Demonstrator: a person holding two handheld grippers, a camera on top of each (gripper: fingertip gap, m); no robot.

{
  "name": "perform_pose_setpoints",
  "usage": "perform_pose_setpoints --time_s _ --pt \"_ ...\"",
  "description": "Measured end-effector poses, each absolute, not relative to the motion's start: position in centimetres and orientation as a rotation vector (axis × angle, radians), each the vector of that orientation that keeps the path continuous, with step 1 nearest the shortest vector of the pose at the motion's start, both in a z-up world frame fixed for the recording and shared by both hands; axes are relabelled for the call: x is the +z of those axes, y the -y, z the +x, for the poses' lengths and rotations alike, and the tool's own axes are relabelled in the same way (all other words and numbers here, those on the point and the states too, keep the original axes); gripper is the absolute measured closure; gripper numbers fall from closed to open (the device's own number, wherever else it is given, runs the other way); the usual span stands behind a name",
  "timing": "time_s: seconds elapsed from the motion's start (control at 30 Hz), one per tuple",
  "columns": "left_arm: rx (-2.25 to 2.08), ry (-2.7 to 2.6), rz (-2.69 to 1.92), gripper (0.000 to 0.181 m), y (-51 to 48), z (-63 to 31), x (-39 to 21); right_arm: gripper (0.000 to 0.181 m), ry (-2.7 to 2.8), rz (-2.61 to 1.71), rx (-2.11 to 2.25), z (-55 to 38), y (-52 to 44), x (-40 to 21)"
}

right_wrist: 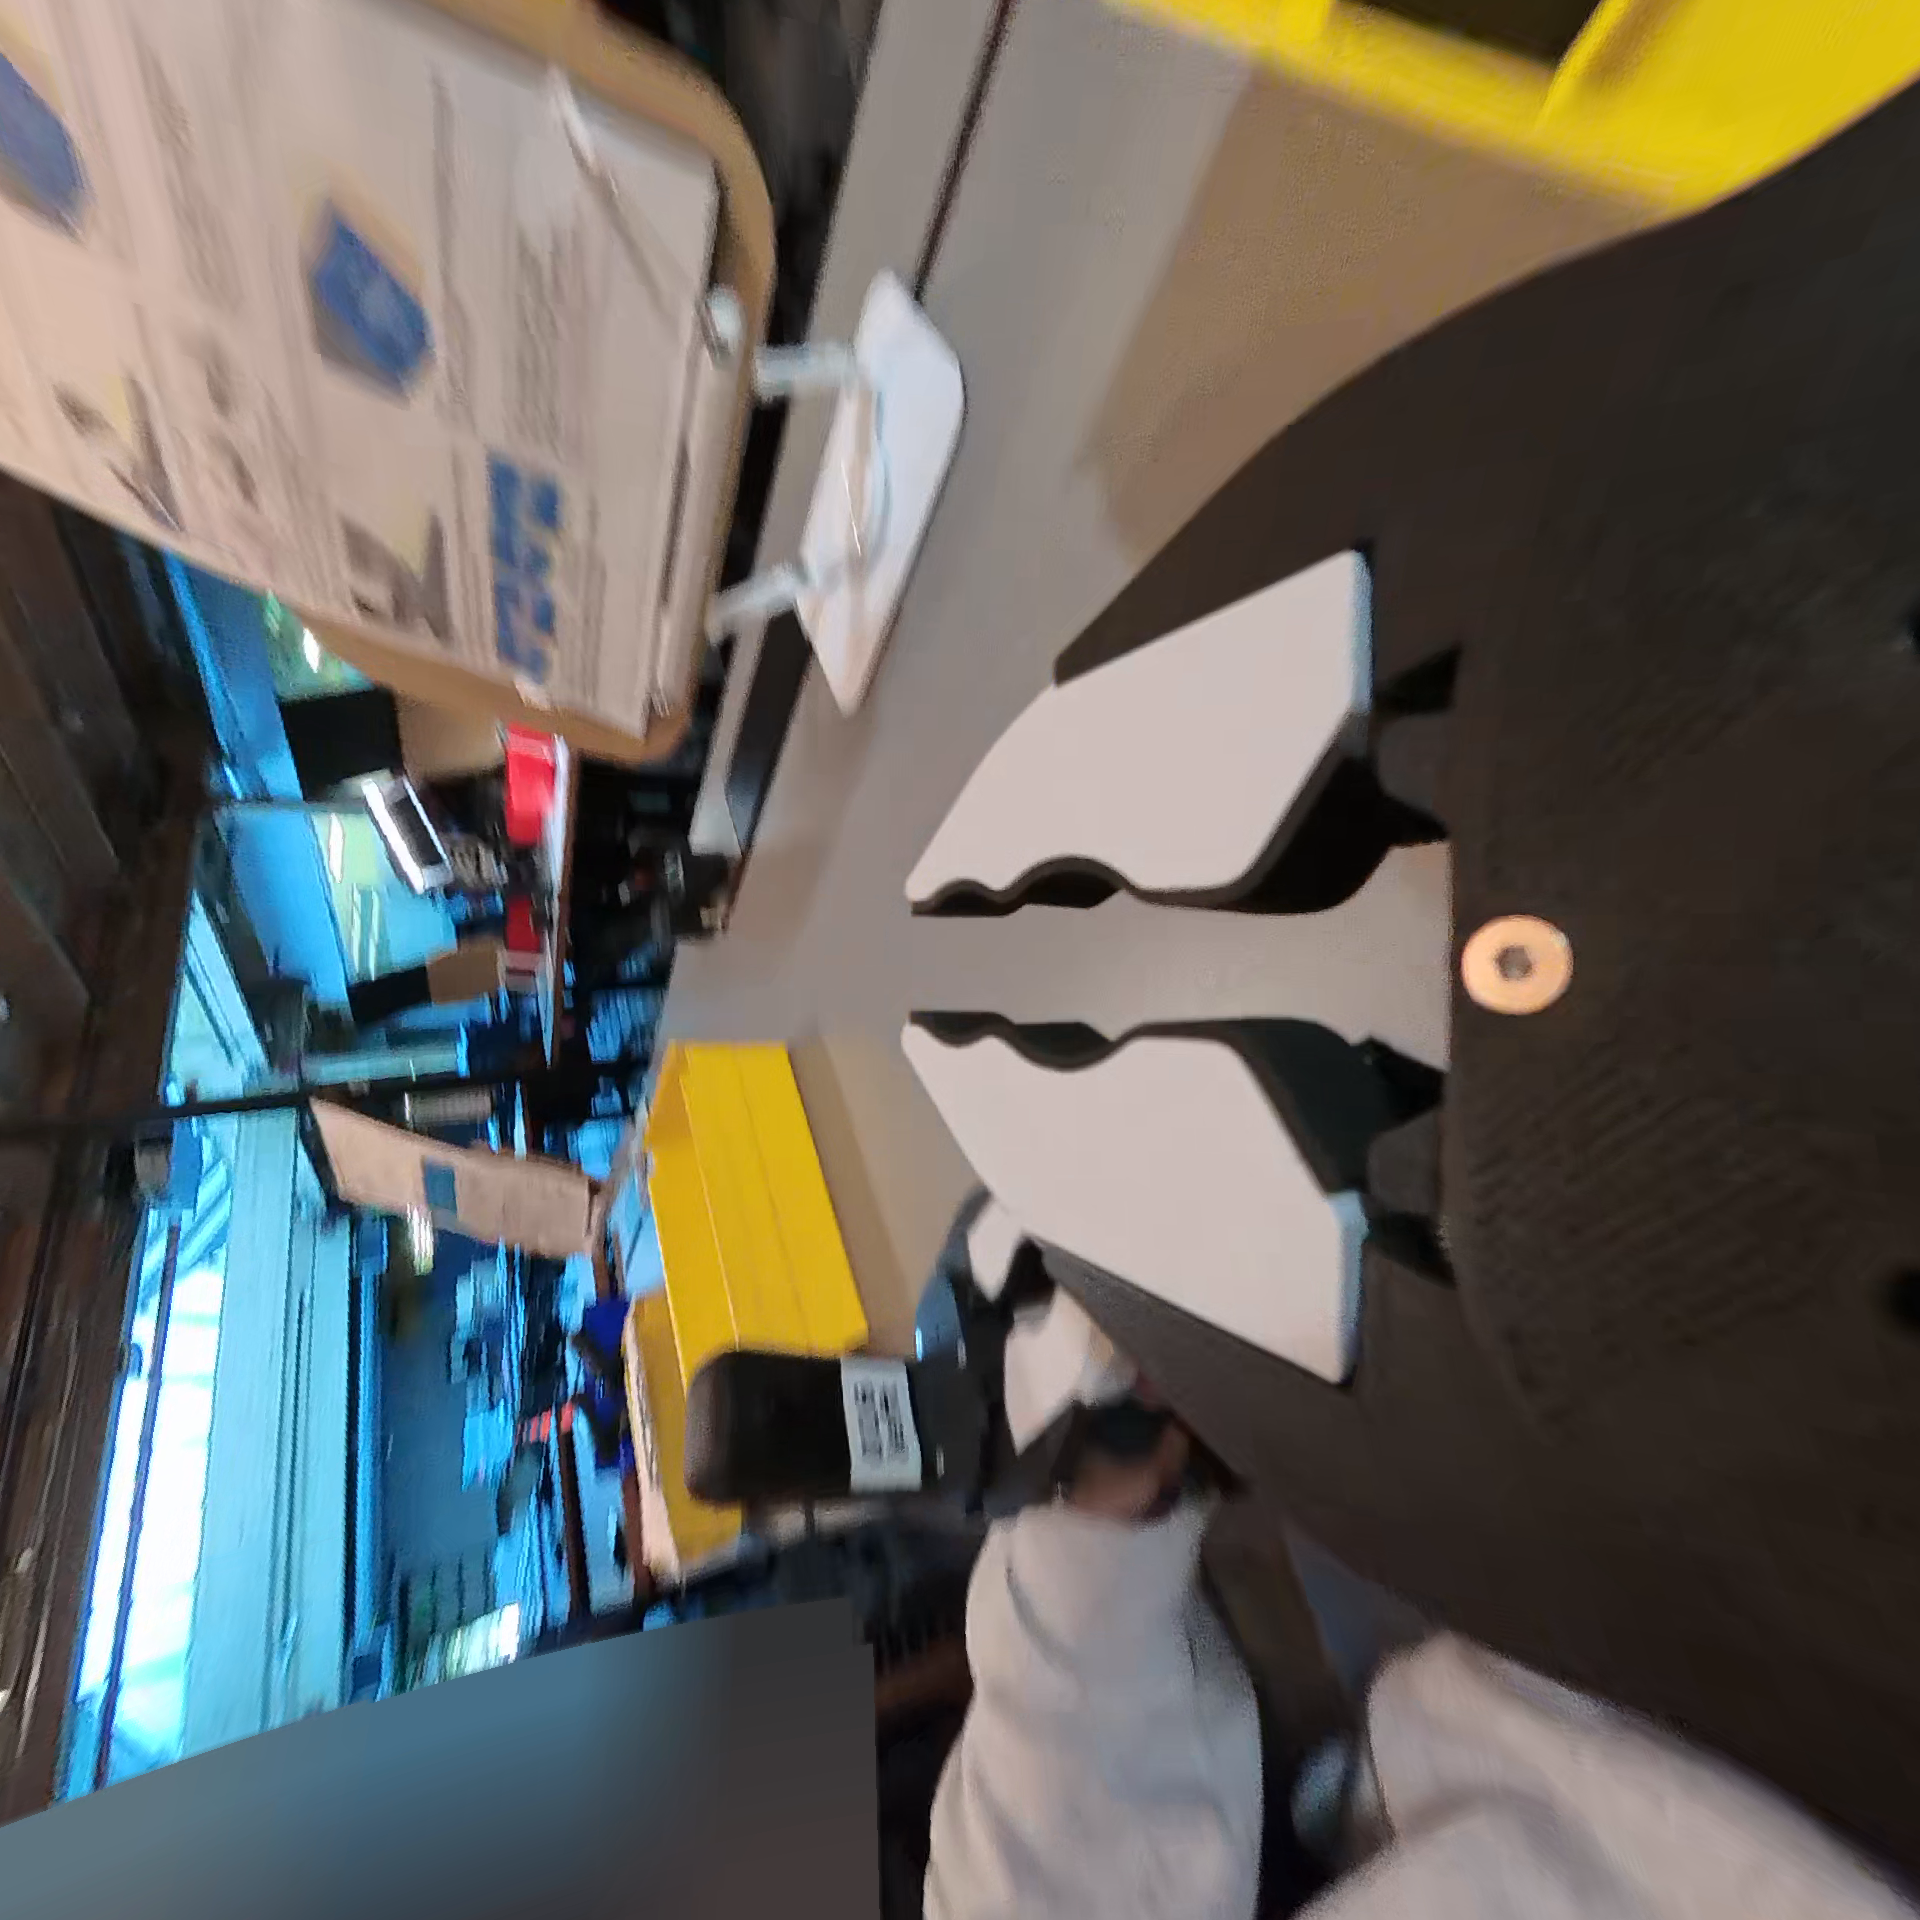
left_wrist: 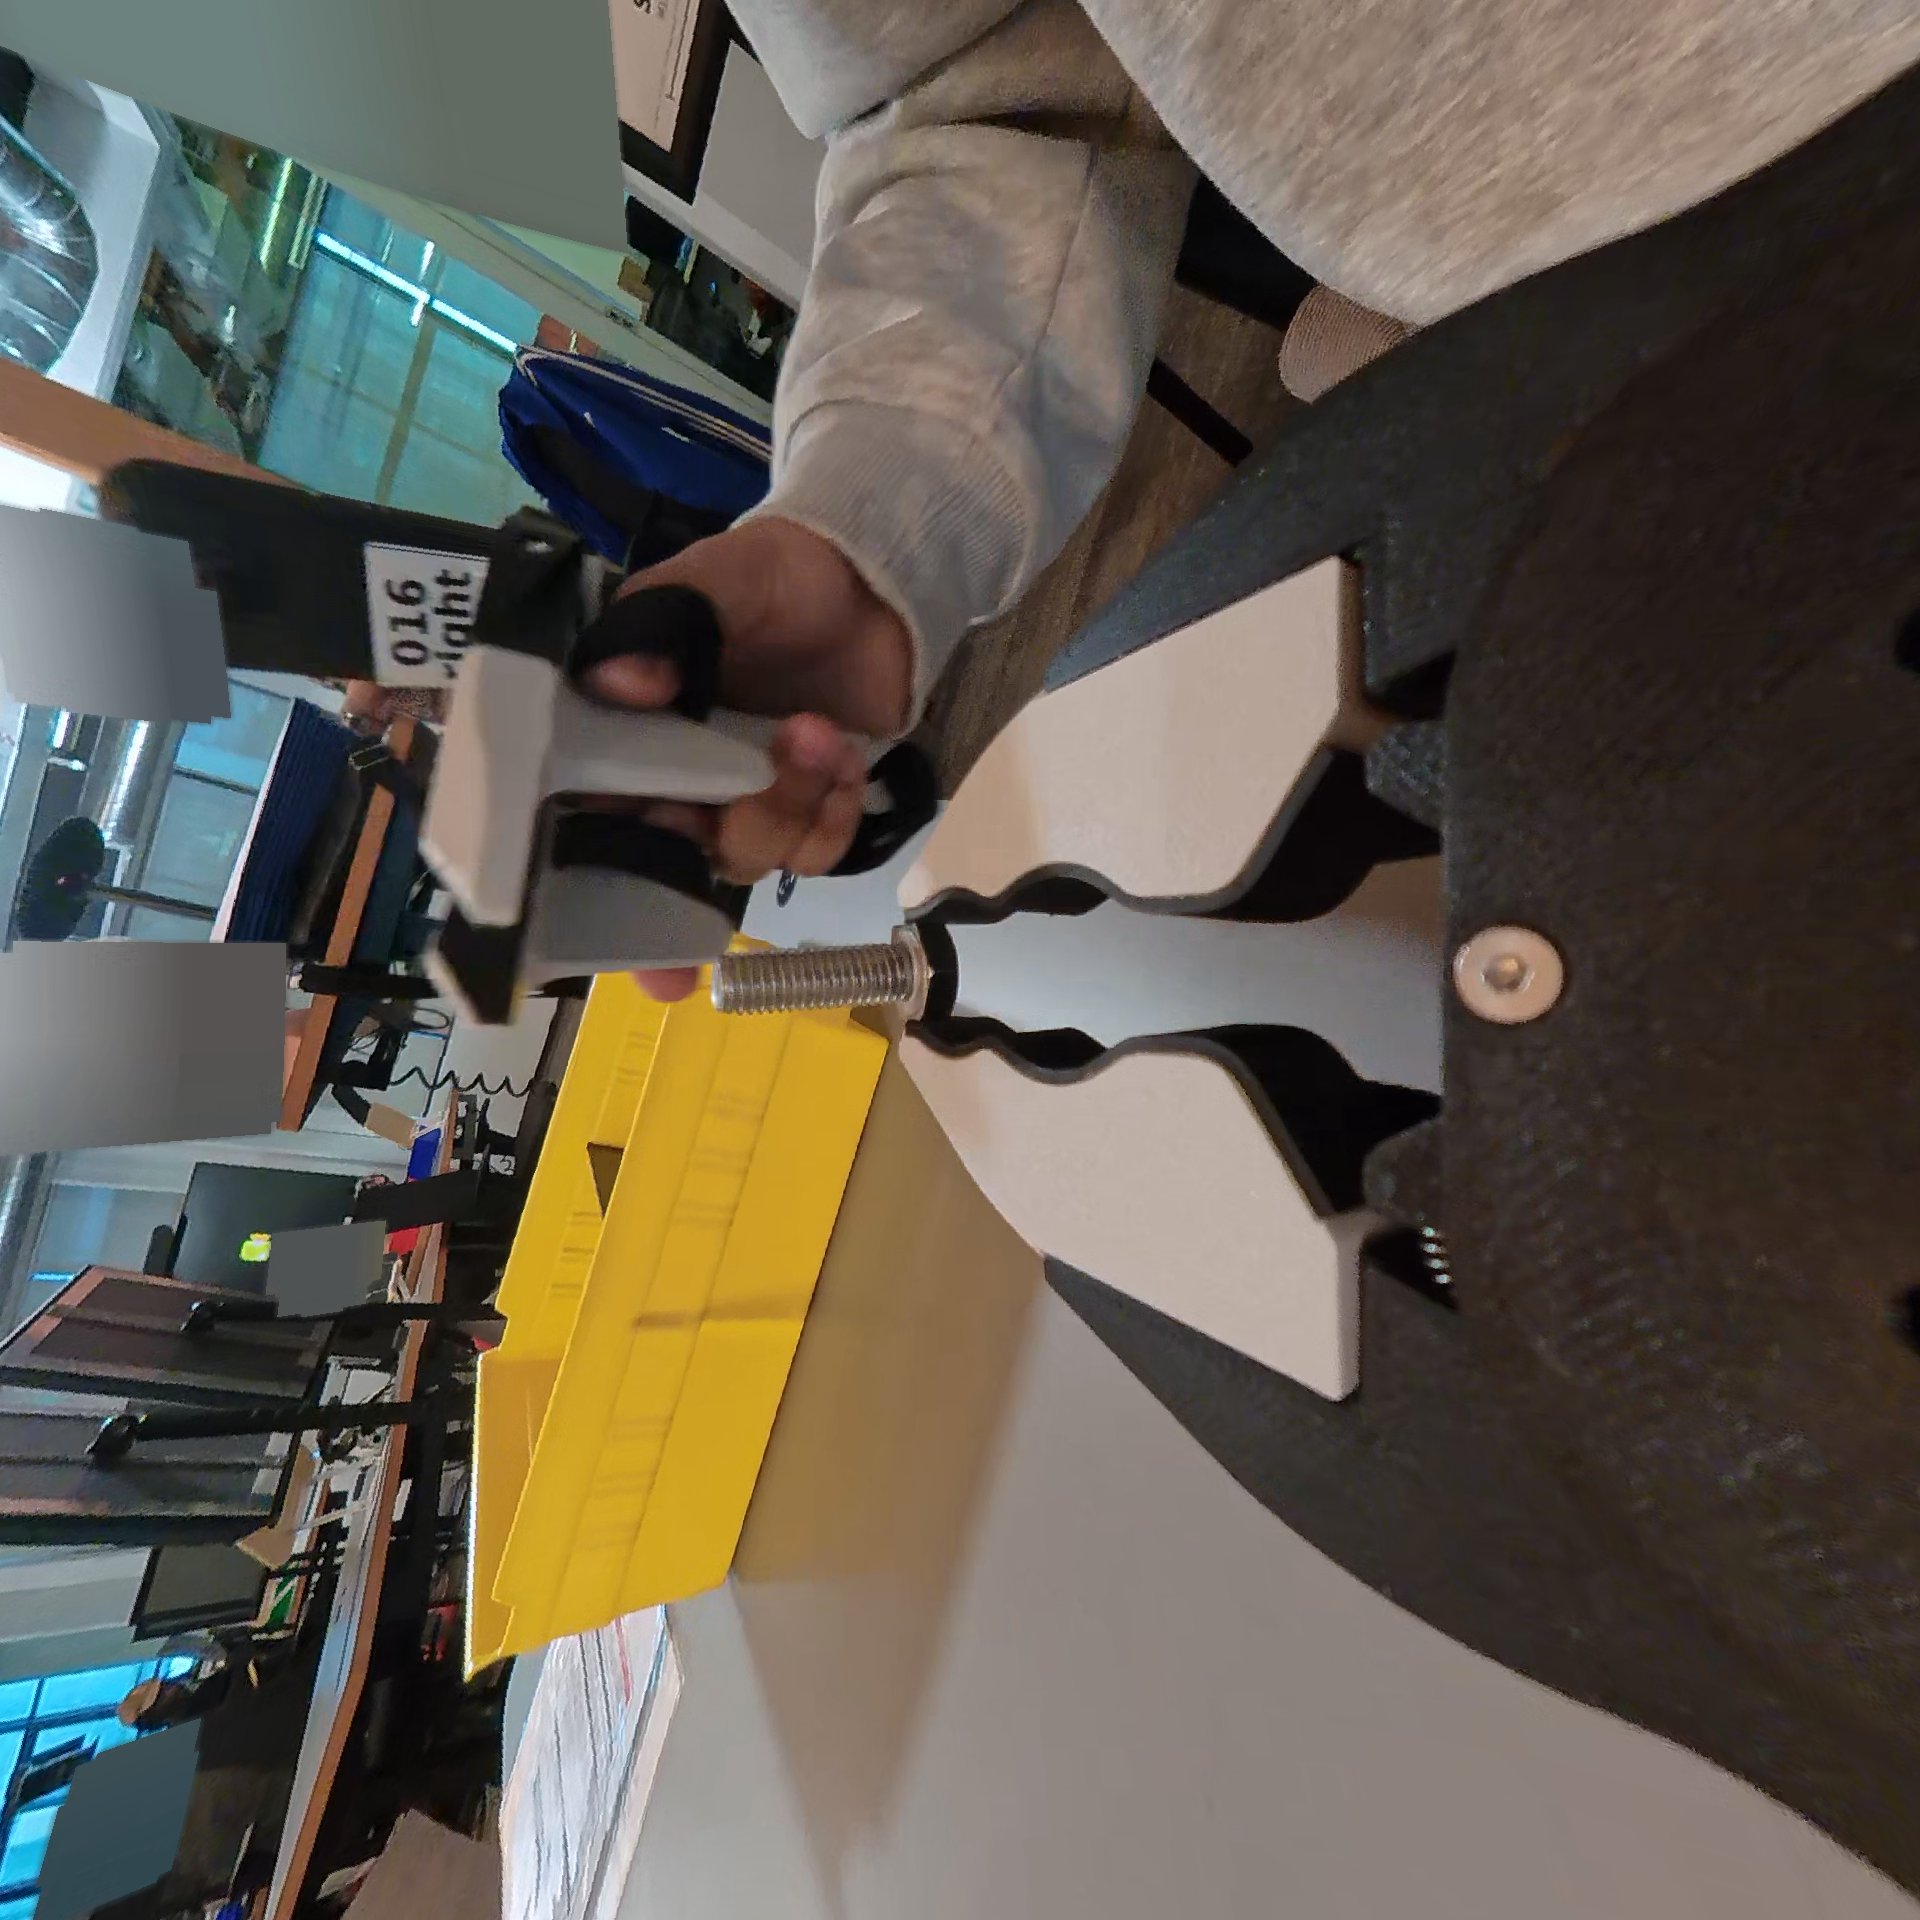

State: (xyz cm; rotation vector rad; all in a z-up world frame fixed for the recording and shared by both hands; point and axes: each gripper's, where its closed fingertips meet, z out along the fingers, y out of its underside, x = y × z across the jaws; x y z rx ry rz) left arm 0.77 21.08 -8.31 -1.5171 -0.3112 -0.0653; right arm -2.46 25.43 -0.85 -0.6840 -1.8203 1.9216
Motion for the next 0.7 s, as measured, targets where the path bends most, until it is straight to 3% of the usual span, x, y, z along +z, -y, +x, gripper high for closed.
perform_pose_setpoints --time_s 0.3,0.5,0.57,0.7 --pt "-0.047 0.322 -1.517 0.164 -20.9 0.6 -8.3 0.157 2.088 -0.715 2.05 -0.3 -19.1 -5.5" --pt "-0.016 0.358 -1.481 0.163 -19.6 0.6 -8.1 0.17 2.158 -0.691 2.022 -0.1 -16.9 -6.2" --pt "0.03 0.396 -1.434 0.145 -18.6 0.1 -7.5 0.171 2.17 -0.665 2.009 -0.3 -16.3 -6.1" --pt "0.085 0.5 -1.366 0.129 -16.0 -1.0 -7.0 0.171 2.125 -0.629 2.007 -1.7 -16.6 -4.4"
